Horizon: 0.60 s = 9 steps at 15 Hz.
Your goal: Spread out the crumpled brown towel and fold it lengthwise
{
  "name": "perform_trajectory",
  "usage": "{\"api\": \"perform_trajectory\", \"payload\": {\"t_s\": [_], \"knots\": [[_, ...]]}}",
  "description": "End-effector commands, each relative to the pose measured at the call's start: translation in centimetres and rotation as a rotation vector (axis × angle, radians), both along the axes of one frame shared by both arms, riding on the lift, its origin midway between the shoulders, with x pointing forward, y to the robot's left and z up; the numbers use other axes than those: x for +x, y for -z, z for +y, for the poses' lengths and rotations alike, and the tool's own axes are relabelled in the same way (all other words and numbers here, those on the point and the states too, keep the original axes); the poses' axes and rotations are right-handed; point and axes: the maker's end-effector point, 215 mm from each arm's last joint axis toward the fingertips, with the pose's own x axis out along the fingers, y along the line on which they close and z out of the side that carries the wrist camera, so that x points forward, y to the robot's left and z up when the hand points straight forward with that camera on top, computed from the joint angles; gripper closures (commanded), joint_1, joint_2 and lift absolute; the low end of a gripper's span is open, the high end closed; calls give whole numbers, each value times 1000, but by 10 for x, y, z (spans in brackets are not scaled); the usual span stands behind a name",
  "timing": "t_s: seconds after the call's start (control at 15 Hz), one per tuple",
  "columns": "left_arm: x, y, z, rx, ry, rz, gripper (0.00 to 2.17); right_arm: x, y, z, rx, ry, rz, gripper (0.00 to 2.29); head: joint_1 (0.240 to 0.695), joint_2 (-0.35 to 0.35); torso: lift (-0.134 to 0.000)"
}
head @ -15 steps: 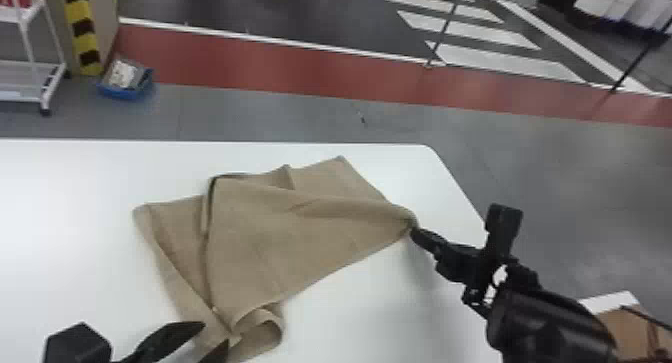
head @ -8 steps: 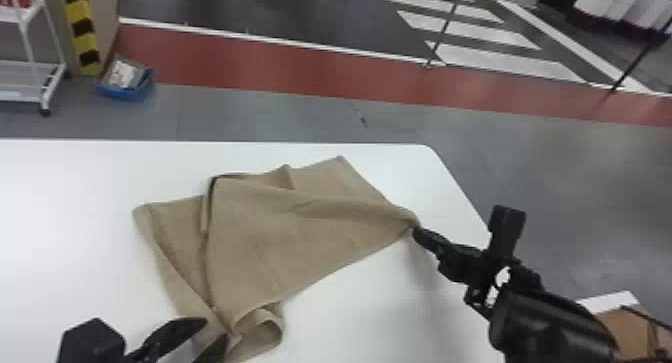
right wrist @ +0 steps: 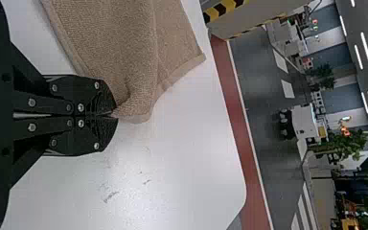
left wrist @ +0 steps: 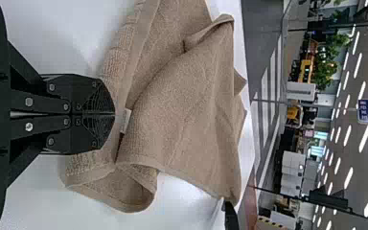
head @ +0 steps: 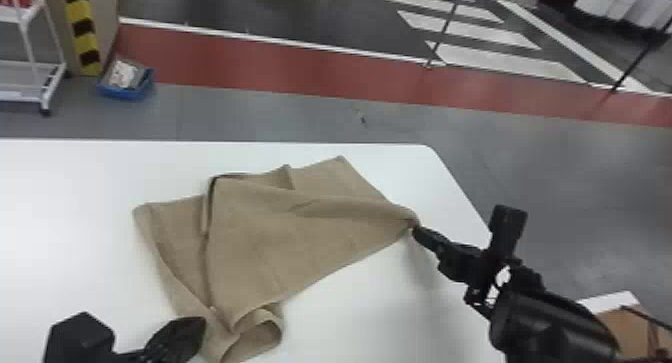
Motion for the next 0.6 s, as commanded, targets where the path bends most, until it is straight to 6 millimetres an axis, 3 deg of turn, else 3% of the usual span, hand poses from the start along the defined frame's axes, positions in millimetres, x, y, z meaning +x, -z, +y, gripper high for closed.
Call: {"api": "perform_trajectory", "payload": {"t_s": [0.0, 0.07, 0.13, 0.53], "knots": [[1, -3, 5, -10, -6, 2, 1025, 0, -1, 1, 1, -1, 0, 1690, 695, -350, -124], [-1, -9, 3, -22, 9, -3, 302, 0, 0, 1, 1, -1, 2, 1690, 695, -350, -124], [-4, -13, 0, -32, 19, -3, 110, 0, -1, 1, 1, -1, 0, 1690, 695, -350, -124], [-19, -4, -15, -24, 56, 60, 157, -1, -1, -1, 3, 3, 1, 1690, 695, -350, -124]]}}
